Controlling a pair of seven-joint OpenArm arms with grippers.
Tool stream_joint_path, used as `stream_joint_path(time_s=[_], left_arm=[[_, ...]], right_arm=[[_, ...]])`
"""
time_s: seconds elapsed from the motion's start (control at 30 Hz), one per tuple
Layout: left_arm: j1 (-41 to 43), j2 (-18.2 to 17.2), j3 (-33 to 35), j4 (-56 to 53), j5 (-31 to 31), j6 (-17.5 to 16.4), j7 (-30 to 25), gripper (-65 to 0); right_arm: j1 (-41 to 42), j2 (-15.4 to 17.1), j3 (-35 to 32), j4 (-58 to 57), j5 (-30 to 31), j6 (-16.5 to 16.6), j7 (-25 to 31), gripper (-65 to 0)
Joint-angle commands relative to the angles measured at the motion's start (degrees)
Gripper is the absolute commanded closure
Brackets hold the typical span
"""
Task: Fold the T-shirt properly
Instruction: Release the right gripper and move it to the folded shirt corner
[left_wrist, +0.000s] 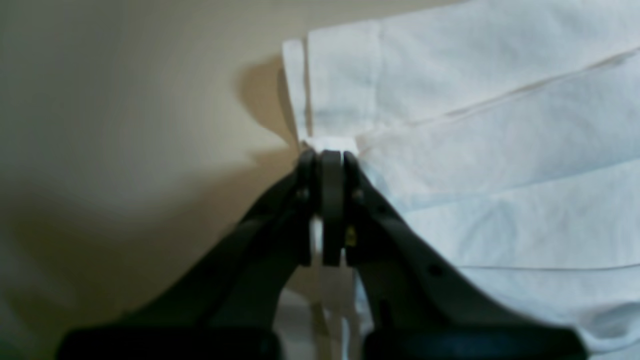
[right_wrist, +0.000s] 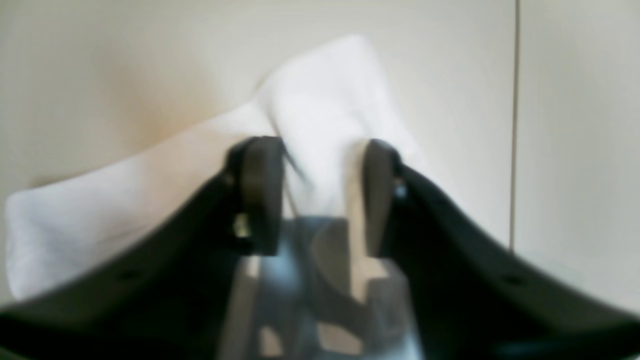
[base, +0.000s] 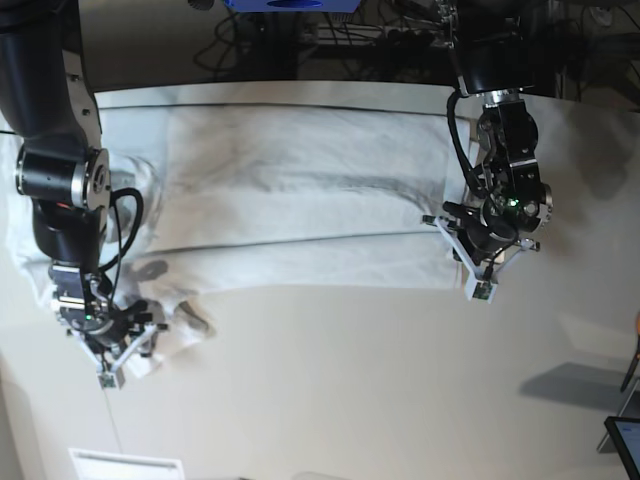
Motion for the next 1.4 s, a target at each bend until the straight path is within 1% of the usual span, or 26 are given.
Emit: stream_joint_path(time_s=[0.0, 0.03, 0.07, 0.1, 0.13, 0.2, 0.27, 0.37, 0.47, 0.6, 0.63, 0.77, 0.9, 1.03, 1.13, 1.3, 1.37], left_arm=[[-1.3, -0.3, -0.3, 0.9, -0.1, 0.2, -0.8, 0.0], [-1.4, -0.3, -0.3, 0.8, -0.1, 0.2, -0.8, 0.0], [-1.5, -0.3, -0.2, 0.8, -0.1, 0.2, -0.8, 0.0], [-1.5, -0.3, -0.1, 0.9, -0.1, 0.2, -0.8, 0.0], [-1.6, -0.3, -0.1, 0.9, -0.1, 0.2, -0.8, 0.0], [-1.7, -0.3, -0.1, 0.8, -0.3, 0.2, -0.8, 0.0], [-1.7, -0.3, -0.1, 0.9, -0.2, 0.2, -0.8, 0.0], [-1.8, -0.3, -0.1, 0.7, -0.2, 0.2, -0.8, 0.0], [-1.8, -0.3, -0.1, 0.7, -0.1, 0.2, -0.8, 0.0], [-1.8, -0.3, 0.0, 0.8, 0.0, 0.2, -0.8, 0.0], [-1.8, -0.3, 0.0, 0.8, 0.0, 0.2, -0.8, 0.0], [-1.8, -0.3, 0.0, 1.0, 0.0, 0.2, -0.8, 0.0], [-1.8, -0.3, 0.0, 1.0, 0.0, 0.2, -0.8, 0.0], [-1.8, -0.3, 0.0, 1.2, 0.0, 0.2, -0.8, 0.0], [-1.8, -0.3, 0.0, 1.5, 0.0, 0.2, -0.8, 0.0], [-1.7, -0.3, 0.0, 3.8, 0.0, 0.2, -0.7, 0.0], [-1.7, -0.3, 0.0, 4.4, 0.0, 0.2, -0.6, 0.0]], right_arm=[[0.8, -0.2, 0.0, 0.1, -0.6, 0.7, -3.2, -9.9], [0.8, -0.2, 0.0, 0.1, -0.6, 0.7, -3.2, -3.2], [0.8, -0.3, 0.0, 0.1, -0.6, 0.6, -3.3, 0.0], [0.8, -0.3, 0.0, 0.1, -0.6, 0.6, -3.4, -0.3], [0.7, -0.3, 0.0, 0.1, -0.6, 0.6, -3.8, -2.0], [0.7, -0.3, 0.1, 0.4, -0.5, 0.6, -4.0, 0.0], [0.7, -0.1, 0.3, 0.4, -0.4, 0.6, -4.0, -0.1], [1.0, 0.1, 3.6, 1.1, 0.8, 0.6, -4.9, -0.1], [0.8, 1.0, 5.9, 5.1, 0.9, 1.0, -8.7, -0.1], [-1.0, 1.0, 6.0, 10.5, 1.0, 1.2, -12.4, -0.1], [-2.1, 1.0, 6.0, 12.6, 1.0, 1.5, -13.1, -0.1], [-6.3, 0.8, 6.1, 21.7, 1.1, 5.1, -17.5, -0.1], [-11.4, -0.2, 6.1, 33.9, 1.1, 5.4, -22.7, -0.1], [-16.0, -0.5, 6.1, 48.1, 1.1, 5.4, -29.4, -0.1], [-18.8, -1.1, 6.1, 56.4, 1.1, 5.4, -35.4, -0.1], [-24.1, -1.8, 6.2, 69.2, 1.1, 5.5, -42.5, -0.1], [-25.7, -2.7, 6.2, 74.5, 1.1, 5.5, -45.7, -0.1]])
